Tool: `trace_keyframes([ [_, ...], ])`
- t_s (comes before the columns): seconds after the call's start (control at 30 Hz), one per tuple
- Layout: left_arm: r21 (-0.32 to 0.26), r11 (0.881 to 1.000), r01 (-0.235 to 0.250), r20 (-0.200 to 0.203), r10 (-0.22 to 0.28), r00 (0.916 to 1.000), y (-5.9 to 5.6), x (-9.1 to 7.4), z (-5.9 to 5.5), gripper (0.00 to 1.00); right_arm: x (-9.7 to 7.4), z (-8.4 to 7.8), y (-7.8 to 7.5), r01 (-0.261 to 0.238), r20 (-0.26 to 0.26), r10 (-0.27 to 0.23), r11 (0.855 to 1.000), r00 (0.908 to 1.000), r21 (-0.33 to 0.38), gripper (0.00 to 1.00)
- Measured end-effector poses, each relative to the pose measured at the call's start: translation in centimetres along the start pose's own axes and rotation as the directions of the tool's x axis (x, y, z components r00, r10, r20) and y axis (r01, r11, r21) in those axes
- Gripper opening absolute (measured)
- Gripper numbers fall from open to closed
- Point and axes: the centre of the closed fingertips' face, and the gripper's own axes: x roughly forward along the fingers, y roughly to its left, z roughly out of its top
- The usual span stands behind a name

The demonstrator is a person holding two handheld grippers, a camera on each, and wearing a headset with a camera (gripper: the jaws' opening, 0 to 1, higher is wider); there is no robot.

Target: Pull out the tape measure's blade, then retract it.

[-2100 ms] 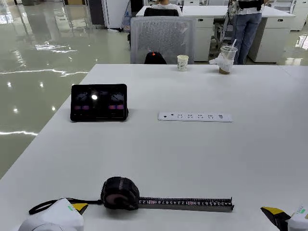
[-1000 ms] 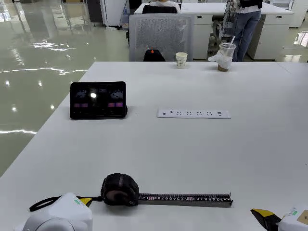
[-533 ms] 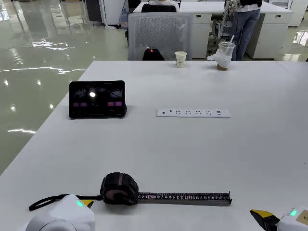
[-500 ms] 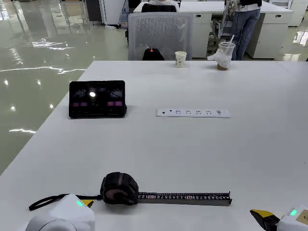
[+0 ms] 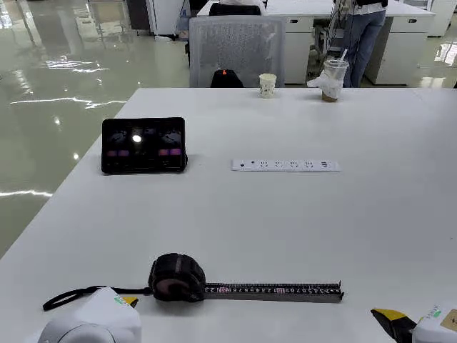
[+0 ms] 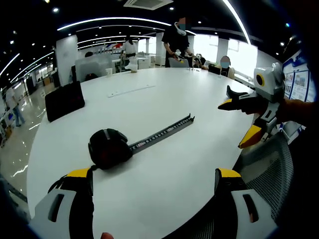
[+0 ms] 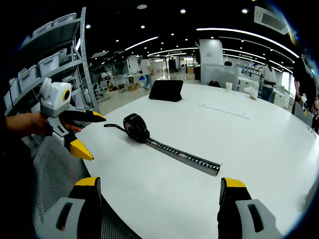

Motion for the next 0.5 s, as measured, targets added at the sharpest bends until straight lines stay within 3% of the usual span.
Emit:
trace_keyframes([
  [0.5,-0.063,0.997,-0.037,0.035,0.039,0.9986,0.44,0.16,0.66,0.99,0.10,-0.14,-0.06,-0.032,-0.015,0.032,0.999,0.9994,-0.009,0.99],
])
